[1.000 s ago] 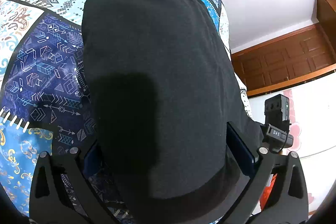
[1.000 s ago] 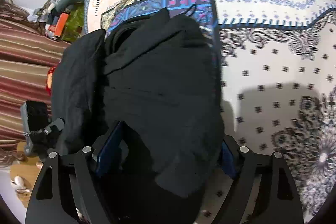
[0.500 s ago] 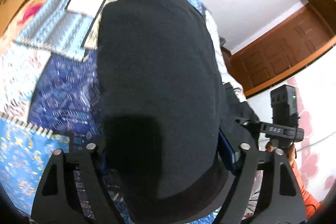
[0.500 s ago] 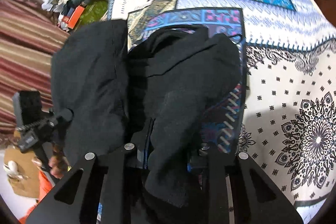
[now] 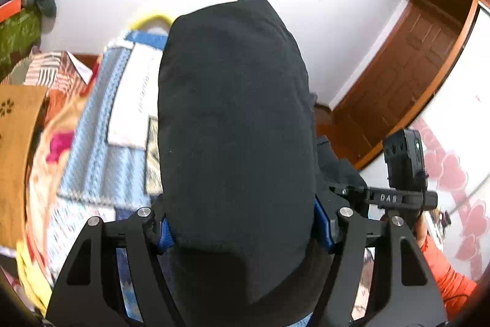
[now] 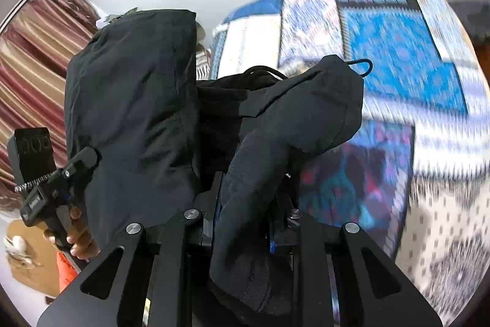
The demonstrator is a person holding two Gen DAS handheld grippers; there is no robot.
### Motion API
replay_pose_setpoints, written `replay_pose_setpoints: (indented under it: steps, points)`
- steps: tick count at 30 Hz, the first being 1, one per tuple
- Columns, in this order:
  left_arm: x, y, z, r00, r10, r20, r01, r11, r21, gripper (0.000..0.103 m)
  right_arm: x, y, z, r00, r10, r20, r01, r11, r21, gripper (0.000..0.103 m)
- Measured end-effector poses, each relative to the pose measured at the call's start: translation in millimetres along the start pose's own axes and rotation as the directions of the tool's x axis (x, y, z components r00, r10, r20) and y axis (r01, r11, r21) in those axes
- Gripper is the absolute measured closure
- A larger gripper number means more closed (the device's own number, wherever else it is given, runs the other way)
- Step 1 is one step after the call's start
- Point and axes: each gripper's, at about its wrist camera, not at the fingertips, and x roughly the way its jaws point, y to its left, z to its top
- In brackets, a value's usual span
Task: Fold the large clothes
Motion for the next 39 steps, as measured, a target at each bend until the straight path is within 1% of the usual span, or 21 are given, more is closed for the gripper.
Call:
replay_pose_setpoints:
  steps: [3,6,9,12,14,16,18,20,21,23,25,26,27,28,29,31,33,34,36,39]
  points:
    - [4.9,21.8,23.6,0.999,0.001,0.032,-0.001,1.000,-0.012,0.034,8.7,4.5,17.8,1.000,-0.013,0.022,0.014,1.000,-0.028,0.083]
    - [23.6,58.3,41.8,1.000,-0.005,0.025,0.007,0.998,-0.060,0.034,32.9,6.0,37.7,0.999,-0.025,0.036,0.026,0.999,-0.032,0.083]
    - [48.8,102.9,54.4,1.000,-0.006,-0.013,0.004,0.992,-0.129,0.034,68.0,-0.3,51.3,0.999,-0.034,0.029,0.034,0.999,-0.023,0.083]
    - [71.0,133.3,52.8,0.998,0.014,-0.059,-0.023,0.988,-0.151,0.034,104.0,-1.8,58.1,0.998,-0.062,0.001,0.063,0.997,-0.039,0.083]
    - [89.9,158.5,46.5,0.994,0.052,-0.097,-0.068,0.983,-0.173,0.034,136.0,-4.2,59.3,0.995,-0.095,-0.025,0.092,0.993,-0.076,0.083]
    - [106.9,182.3,43.6,0.989,0.076,-0.126,-0.100,0.976,-0.193,0.034,167.2,-7.5,59.2,0.991,-0.121,-0.055,0.115,0.988,-0.103,0.083]
    - [122.4,208.5,35.1,0.983,0.087,-0.160,-0.125,0.962,-0.244,0.033,187.2,-11.1,58.7,0.987,-0.142,-0.069,0.135,0.986,-0.103,0.083]
    - [133.8,232.7,26.4,0.980,0.083,-0.182,-0.135,0.945,-0.298,0.033,201.0,-16.0,58.3,0.986,-0.153,-0.072,0.146,0.985,-0.092,0.083]
    - [138.1,246.5,19.4,0.979,0.074,-0.189,-0.136,0.931,-0.339,0.031,204.2,-18.4,58.3,0.986,-0.153,-0.072,0.147,0.985,-0.086,0.081]
    - [138.9,261.6,9.5,0.981,0.056,-0.187,-0.129,0.905,-0.406,0.027,203.5,-20.8,56.3,0.987,-0.143,-0.077,0.138,0.988,-0.062,0.075]
    - [132.2,274.3,0.2,0.985,0.031,-0.170,-0.111,0.868,-0.484,0.025,195.5,-15.7,49.3,0.986,-0.153,-0.070,0.149,0.987,-0.065,0.065]
    - [129.3,275.4,-1.8,0.986,0.026,-0.166,-0.107,0.859,-0.500,0.024,191.3,-14.5,47.2,0.981,-0.185,-0.058,0.181,0.981,-0.069,0.055]
    - [124.8,273.2,-3.4,0.985,0.033,-0.170,-0.116,0.857,-0.502,0.024,186.0,-13.6,43.8,0.976,-0.210,-0.054,0.206,0.975,-0.080,0.048]
    - [121.6,268.0,-3.9,0.983,0.047,-0.177,-0.130,0.862,-0.491,0.024,175.1,-11.3,38.5,0.973,-0.227,-0.044,0.222,0.971,-0.092,0.047]
    - [117.1,261.2,-3.6,0.979,0.076,-0.190,-0.158,0.871,-0.466,0.024,170.4,-10.0,35.0,0.972,-0.233,-0.038,0.228,0.969,-0.097,0.047]
    - [107.3,245.1,-2.4,0.966,0.140,-0.216,-0.220,0.885,-0.410,0.024,154.2,-6.7,28.8,0.968,-0.249,-0.025,0.245,0.963,-0.110,0.047]
    - [95.0,227.5,-2.2,0.948,0.213,-0.235,-0.286,0.894,-0.344,0.024,135.8,-0.5,23.5,0.965,-0.262,-0.013,0.258,0.958,-0.124,0.047]
    - [92.8,229.1,-3.7,0.944,0.231,-0.235,-0.300,0.898,-0.321,0.024,131.8,2.3,24.4,0.964,-0.268,-0.005,0.265,0.955,-0.132,0.047]
    - [75.3,211.9,-5.6,0.944,0.251,-0.214,-0.305,0.912,-0.274,0.024,106.7,15.8,19.9,0.960,-0.276,0.040,0.279,0.946,-0.162,0.047]
    - [41.4,182.2,-3.4,0.951,0.265,-0.159,-0.299,0.921,-0.251,0.024,71.1,39.3,15.1,0.965,-0.244,0.098,0.259,0.947,-0.189,0.047]
